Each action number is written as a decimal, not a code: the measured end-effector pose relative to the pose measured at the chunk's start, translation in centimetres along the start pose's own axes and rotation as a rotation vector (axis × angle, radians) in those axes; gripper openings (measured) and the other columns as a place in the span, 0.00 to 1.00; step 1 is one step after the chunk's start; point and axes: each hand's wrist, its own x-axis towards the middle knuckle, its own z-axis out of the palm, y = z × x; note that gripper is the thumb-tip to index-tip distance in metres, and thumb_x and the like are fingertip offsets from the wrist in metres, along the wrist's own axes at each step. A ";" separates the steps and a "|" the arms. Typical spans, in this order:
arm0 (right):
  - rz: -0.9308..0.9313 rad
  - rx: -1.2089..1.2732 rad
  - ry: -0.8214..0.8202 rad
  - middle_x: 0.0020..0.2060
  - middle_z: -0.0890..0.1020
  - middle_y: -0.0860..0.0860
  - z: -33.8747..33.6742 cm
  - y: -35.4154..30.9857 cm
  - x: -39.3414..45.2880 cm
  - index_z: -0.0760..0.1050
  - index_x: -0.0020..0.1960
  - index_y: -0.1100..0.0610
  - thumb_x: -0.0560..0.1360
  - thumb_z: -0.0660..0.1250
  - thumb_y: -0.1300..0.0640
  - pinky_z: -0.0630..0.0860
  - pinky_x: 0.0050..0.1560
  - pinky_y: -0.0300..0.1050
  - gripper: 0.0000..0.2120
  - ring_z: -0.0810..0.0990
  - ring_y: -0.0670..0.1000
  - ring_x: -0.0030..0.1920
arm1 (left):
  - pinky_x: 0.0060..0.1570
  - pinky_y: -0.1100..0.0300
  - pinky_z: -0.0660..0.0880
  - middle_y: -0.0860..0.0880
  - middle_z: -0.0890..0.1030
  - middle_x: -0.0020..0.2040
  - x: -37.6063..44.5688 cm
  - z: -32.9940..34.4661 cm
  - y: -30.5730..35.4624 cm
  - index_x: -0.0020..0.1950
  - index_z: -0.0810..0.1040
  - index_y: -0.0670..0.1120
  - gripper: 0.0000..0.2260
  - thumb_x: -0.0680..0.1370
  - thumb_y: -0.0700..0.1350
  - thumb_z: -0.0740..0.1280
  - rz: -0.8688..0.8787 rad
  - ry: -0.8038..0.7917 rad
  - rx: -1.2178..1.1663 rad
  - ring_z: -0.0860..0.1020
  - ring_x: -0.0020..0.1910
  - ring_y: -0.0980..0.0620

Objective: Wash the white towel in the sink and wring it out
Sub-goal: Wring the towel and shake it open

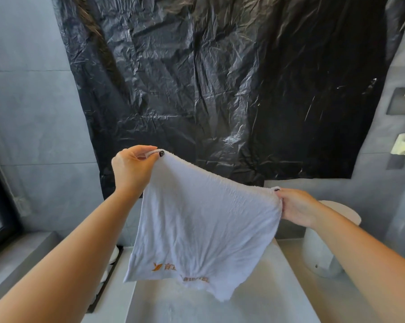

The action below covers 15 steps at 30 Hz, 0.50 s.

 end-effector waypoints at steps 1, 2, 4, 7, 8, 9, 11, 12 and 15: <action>-0.019 -0.028 0.027 0.57 0.80 0.57 0.4 -0.2 0.0 0.75 0.61 0.65 0.82 0.60 0.62 0.78 0.46 0.46 0.11 0.80 0.54 0.54 | 0.49 0.58 0.80 0.50 0.86 0.43 0.0 0.0 -0.1 0.49 0.87 0.47 0.06 0.74 0.47 0.76 -0.016 -0.002 -0.006 0.81 0.42 0.56; -0.043 -0.052 0.060 0.55 0.80 0.56 0.5 -0.5 0.1 0.77 0.58 0.66 0.80 0.63 0.62 0.77 0.47 0.45 0.10 0.80 0.53 0.53 | 0.48 0.59 0.80 0.51 0.86 0.42 0.0 -0.1 -0.2 0.48 0.87 0.47 0.06 0.73 0.48 0.76 -0.033 -0.001 -0.011 0.81 0.41 0.58; -0.083 -0.079 0.122 0.55 0.80 0.59 0.4 -1.7 0.3 0.78 0.55 0.68 0.77 0.67 0.65 0.78 0.52 0.49 0.09 0.81 0.55 0.52 | 0.47 0.59 0.80 0.54 0.84 0.41 -0.1 -0.2 -0.4 0.47 0.87 0.49 0.06 0.74 0.49 0.76 -0.075 0.011 -0.022 0.80 0.40 0.60; -0.117 -0.222 0.208 0.52 0.79 0.60 0.0 -4.0 0.1 0.77 0.53 0.70 0.76 0.66 0.69 0.79 0.45 0.49 0.07 0.80 0.56 0.46 | 0.46 0.57 0.81 0.56 0.82 0.39 -0.1 -0.5 -1.1 0.48 0.86 0.50 0.07 0.74 0.51 0.76 -0.154 0.026 -0.026 0.79 0.39 0.61; -0.127 -0.270 0.225 0.50 0.78 0.61 0.0 -4.6 -0.1 0.77 0.51 0.69 0.77 0.65 0.69 0.78 0.41 0.48 0.05 0.79 0.55 0.44 | 0.45 0.58 0.80 0.57 0.82 0.38 -0.1 -0.6 -1.3 0.47 0.86 0.50 0.07 0.73 0.51 0.76 -0.179 0.031 -0.022 0.79 0.39 0.61; -0.131 -0.294 0.236 0.50 0.77 0.60 0.1 -5.2 -0.2 0.76 0.52 0.67 0.78 0.64 0.69 0.78 0.40 0.48 0.05 0.79 0.55 0.45 | 0.43 0.59 0.80 0.57 0.82 0.38 -0.1 -0.6 -1.5 0.47 0.86 0.51 0.07 0.73 0.52 0.76 -0.199 0.038 -0.014 0.79 0.39 0.61; -0.140 -0.295 0.247 0.55 0.77 0.56 -0.1 -6.1 0.0 0.76 0.59 0.64 0.80 0.62 0.67 0.78 0.46 0.48 0.09 0.78 0.55 0.50 | 0.41 0.62 0.77 0.54 0.83 0.39 -0.1 -0.7 -1.8 0.47 0.86 0.51 0.08 0.73 0.54 0.76 -0.224 0.043 0.012 0.79 0.39 0.60; -0.145 -0.291 0.238 0.58 0.77 0.56 -0.2 -6.3 0.1 0.77 0.59 0.64 0.80 0.61 0.67 0.78 0.48 0.47 0.10 0.78 0.55 0.53 | 0.41 0.63 0.76 0.53 0.83 0.40 -0.1 -0.8 -2.0 0.47 0.86 0.51 0.08 0.73 0.54 0.75 -0.234 0.043 0.027 0.79 0.39 0.59; -0.146 -0.245 0.168 0.58 0.78 0.59 -0.4 -6.9 -0.2 0.79 0.56 0.65 0.79 0.63 0.67 0.78 0.46 0.46 0.09 0.80 0.56 0.55 | 0.44 0.56 0.79 0.52 0.82 0.38 0.1 -1.0 -2.8 0.47 0.86 0.49 0.11 0.74 0.56 0.73 -0.208 0.052 0.109 0.80 0.41 0.51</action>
